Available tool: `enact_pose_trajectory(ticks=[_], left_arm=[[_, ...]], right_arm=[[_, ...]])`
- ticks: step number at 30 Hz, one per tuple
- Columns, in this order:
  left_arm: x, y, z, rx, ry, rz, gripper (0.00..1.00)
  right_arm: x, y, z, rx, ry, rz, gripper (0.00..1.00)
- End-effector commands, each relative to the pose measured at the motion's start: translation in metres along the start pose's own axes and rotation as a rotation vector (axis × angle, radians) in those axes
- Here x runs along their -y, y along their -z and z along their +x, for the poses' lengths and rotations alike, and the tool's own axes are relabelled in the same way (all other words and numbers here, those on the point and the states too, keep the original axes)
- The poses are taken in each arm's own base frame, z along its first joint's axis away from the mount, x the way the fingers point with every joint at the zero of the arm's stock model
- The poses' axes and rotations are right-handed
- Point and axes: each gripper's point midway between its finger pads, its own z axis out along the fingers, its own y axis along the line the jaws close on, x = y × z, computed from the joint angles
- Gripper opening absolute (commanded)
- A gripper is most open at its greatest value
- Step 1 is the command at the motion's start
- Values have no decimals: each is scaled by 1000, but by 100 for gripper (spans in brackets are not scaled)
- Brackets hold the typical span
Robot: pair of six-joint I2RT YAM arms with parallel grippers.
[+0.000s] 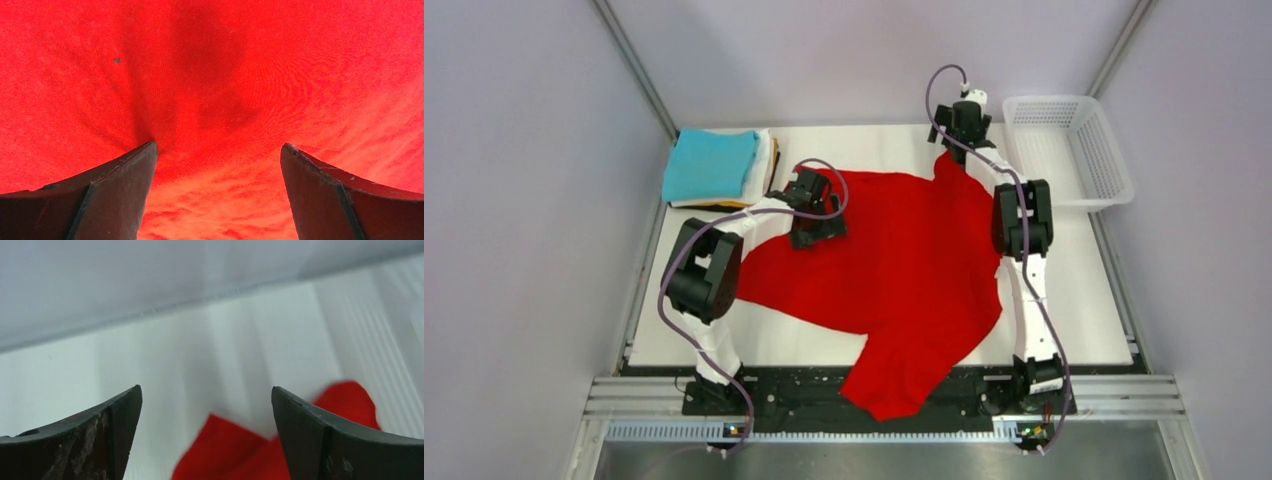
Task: Fold and stack the t-shirts
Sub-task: Flatten out the tshirt
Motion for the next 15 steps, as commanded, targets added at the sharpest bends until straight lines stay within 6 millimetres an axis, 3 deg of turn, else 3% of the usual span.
enact_pose_trajectory(ticks=[1,5,8,12,15], left_arm=[[-25,-4,36,-124,38,-88,99],[-14,2,31,-115,50,-50,99],[-2,10,19,-89,44,-9,99],[13,22,-3,-28,21,33,99],[17,30,-13,11,-2,49,99]], right_arm=[[-26,-19,-67,152,69,-83,99],[-40,-3,-88,155,82,-148,99],[-48,35,-95,94,99,-223,99],[-30,101,-77,-59,85,-175,99],[-12,160,-47,-132,115,-96,99]])
